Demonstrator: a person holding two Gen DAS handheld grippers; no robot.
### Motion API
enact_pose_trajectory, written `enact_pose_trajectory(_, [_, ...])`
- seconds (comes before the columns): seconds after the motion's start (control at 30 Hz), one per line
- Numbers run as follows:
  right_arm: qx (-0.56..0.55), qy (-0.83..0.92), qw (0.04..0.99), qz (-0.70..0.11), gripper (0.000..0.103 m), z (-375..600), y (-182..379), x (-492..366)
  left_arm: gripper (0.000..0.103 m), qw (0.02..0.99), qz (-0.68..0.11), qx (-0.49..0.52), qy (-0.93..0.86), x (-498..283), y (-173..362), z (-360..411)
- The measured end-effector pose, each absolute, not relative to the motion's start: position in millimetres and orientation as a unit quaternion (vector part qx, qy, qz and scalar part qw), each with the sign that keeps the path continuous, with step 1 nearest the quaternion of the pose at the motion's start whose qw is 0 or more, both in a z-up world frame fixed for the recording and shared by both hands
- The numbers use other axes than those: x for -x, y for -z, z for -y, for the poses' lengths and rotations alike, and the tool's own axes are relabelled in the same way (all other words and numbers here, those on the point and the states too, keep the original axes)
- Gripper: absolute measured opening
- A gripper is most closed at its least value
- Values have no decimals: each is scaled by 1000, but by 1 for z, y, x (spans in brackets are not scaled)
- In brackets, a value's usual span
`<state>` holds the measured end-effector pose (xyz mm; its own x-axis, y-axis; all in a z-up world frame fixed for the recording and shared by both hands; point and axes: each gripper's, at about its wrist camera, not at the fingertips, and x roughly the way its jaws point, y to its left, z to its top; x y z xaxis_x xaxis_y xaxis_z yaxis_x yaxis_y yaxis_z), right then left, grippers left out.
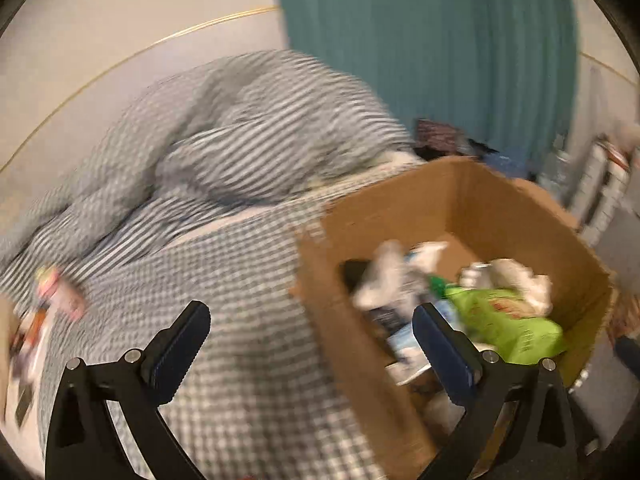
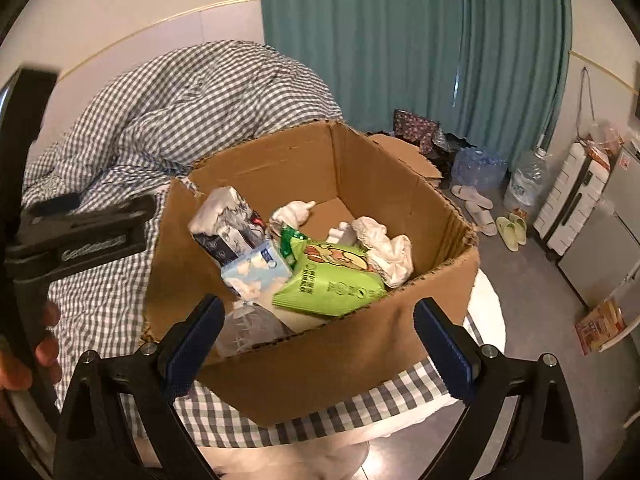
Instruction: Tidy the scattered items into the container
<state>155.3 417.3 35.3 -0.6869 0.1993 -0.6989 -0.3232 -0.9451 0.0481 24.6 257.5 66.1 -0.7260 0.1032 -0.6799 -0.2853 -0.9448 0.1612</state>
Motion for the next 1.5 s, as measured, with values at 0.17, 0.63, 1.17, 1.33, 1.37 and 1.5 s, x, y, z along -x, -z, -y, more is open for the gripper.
enact_pose_trajectory(0.17, [352, -928, 110, -51, 96, -394, -57, -151, 103, 43, -85, 371, -924, -35, -75, -191])
enact_pose_trajectory(0.63, [383, -922, 37, -28, 103, -295, -44, -120, 103, 6, -46, 366, -929, -98, -71, -109])
enact_pose_trajectory(1.17, [401, -915, 35, -27, 103, -286, -35, -111, 103, 8, -45, 379, -924, -89, -61, -108])
enact_pose_trajectory(1.33, [404, -914, 35, -26, 103, -287, -33, -111, 103, 10, -47, 383, -922, -87, -57, -110])
enact_pose_trajectory(1.37, [404, -914, 34, -25, 103, -287, -33, -111, 103, 10, -47, 384, -922, -87, -57, -110])
enact_pose_trajectory(1.5, [408, -912, 36, -24, 103, -288, -31, -110, 103, 10, -46, 389, -920, -85, -54, -110])
